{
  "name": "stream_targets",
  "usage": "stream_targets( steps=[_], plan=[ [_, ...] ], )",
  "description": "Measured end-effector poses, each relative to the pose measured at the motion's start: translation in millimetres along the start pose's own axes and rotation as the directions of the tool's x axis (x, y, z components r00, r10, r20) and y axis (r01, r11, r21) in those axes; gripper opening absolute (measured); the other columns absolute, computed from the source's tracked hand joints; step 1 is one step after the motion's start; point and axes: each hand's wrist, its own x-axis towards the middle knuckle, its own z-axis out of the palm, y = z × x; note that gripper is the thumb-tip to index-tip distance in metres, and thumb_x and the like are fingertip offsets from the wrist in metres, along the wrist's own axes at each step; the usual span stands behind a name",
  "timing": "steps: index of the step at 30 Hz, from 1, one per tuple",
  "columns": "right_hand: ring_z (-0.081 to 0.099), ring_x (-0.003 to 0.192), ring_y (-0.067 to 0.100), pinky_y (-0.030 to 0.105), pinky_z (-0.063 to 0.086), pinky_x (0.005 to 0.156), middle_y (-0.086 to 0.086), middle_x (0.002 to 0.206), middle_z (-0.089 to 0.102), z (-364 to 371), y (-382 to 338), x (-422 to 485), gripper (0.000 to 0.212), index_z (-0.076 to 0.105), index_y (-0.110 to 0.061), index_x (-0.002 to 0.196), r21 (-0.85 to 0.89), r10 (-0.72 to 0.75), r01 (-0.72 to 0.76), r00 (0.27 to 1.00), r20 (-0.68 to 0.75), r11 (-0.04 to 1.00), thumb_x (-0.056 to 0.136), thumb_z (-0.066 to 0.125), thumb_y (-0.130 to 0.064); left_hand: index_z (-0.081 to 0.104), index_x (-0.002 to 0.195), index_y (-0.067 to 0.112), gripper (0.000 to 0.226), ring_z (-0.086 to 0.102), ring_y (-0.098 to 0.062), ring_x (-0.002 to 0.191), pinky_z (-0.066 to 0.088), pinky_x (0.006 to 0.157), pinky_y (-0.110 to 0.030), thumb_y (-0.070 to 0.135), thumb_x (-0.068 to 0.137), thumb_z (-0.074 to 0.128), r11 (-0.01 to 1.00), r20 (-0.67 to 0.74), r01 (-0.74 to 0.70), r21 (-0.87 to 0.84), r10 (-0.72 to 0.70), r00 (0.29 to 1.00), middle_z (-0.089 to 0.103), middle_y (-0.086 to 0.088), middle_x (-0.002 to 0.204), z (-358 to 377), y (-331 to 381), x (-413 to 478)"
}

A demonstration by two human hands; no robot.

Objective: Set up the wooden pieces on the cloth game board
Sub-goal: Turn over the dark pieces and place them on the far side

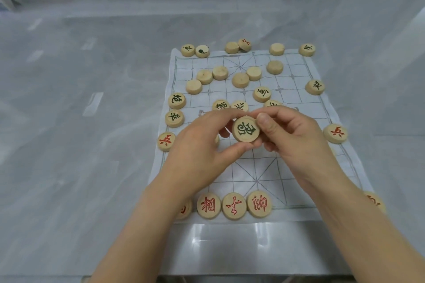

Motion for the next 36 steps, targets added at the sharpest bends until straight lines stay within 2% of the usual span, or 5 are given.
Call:
stream_targets(
  steps=[8, 14, 25, 28, 36],
  plan=[
    [0.064, 0.077, 0.021, 0.034, 0.057, 0.08, 0.006, 0.094, 0.068, 7, 11, 3, 0.038, 0.065, -0.022, 0.105, -0.213, 0.091, -0.074, 0.993, 0.074, 0.974, 0.069, 0.078, -0.02, 0.053, 0.096, 0.032, 0.032, 0.055, -0.002, 0.079, 0.049, 0.067, -0.028, 0.051, 0.073, 0.064, 0.975, 0.003, 0.161, 0.154, -0.163, 0.987, 0.058, 0.016, 0.08, 2, -3, 1],
    [0.055, 0.066, 0.0, 0.018, 0.044, 0.064, -0.013, 0.076, 0.063, 29, 7, 36, 0.032, 0.068, -0.03, 0.093, -0.609, 0.097, 0.021, 0.982, 0.16, 0.793, 0.064, 0.078, -0.038, 0.052, 0.102, 0.028, 0.029, 0.058, -0.012, 0.086, 0.05, 0.071, -0.035, 0.041, 0.076, 0.06, 0.923, -0.031, 0.255, 0.289, -0.257, 0.966, 0.061, 0.01, 0.088, -1, -13, 5],
    [0.055, 0.093, 0.02, 0.037, 0.049, 0.077, -0.001, 0.102, 0.057, 26, 19, 161, 0.036, 0.061, -0.021, 0.101, -0.908, -0.03, 0.198, 0.979, 0.201, 0.369, 0.074, 0.068, -0.043, 0.042, 0.131, 0.034, 0.053, 0.046, -0.005, 0.116, 0.033, 0.083, -0.017, 0.055, 0.084, 0.051, 0.907, -0.064, 0.252, 0.337, -0.245, 0.968, 0.05, 0.017, 0.127, -15, -29, -1],
    [0.056, 0.091, 0.02, 0.035, 0.048, 0.078, -0.001, 0.101, 0.061, 12, 11, 195, 0.033, 0.065, -0.021, 0.1, -0.891, -0.104, 0.133, 0.99, 0.097, 0.434, 0.078, 0.064, -0.046, 0.045, 0.129, 0.035, 0.048, 0.046, -0.005, 0.116, 0.035, 0.086, -0.019, 0.055, 0.085, 0.049, 0.902, -0.076, 0.263, 0.342, -0.252, 0.965, 0.049, 0.019, 0.127, -20, -34, -1],
    [0.047, 0.11, 0.039, 0.045, 0.039, 0.089, 0.02, 0.12, 0.048, -19, 32, 275, 0.049, 0.054, -0.007, 0.116, -0.988, -0.124, -0.113, 0.984, -0.127, 0.109, 0.086, 0.051, -0.046, 0.05, 0.126, 0.03, 0.046, 0.049, -0.007, 0.115, 0.043, 0.09, -0.026, 0.052, 0.086, 0.049, 0.887, -0.125, 0.31, 0.342, -0.283, 0.951, 0.054, 0.015, 0.123, -27, -45, 0]
  ],
)
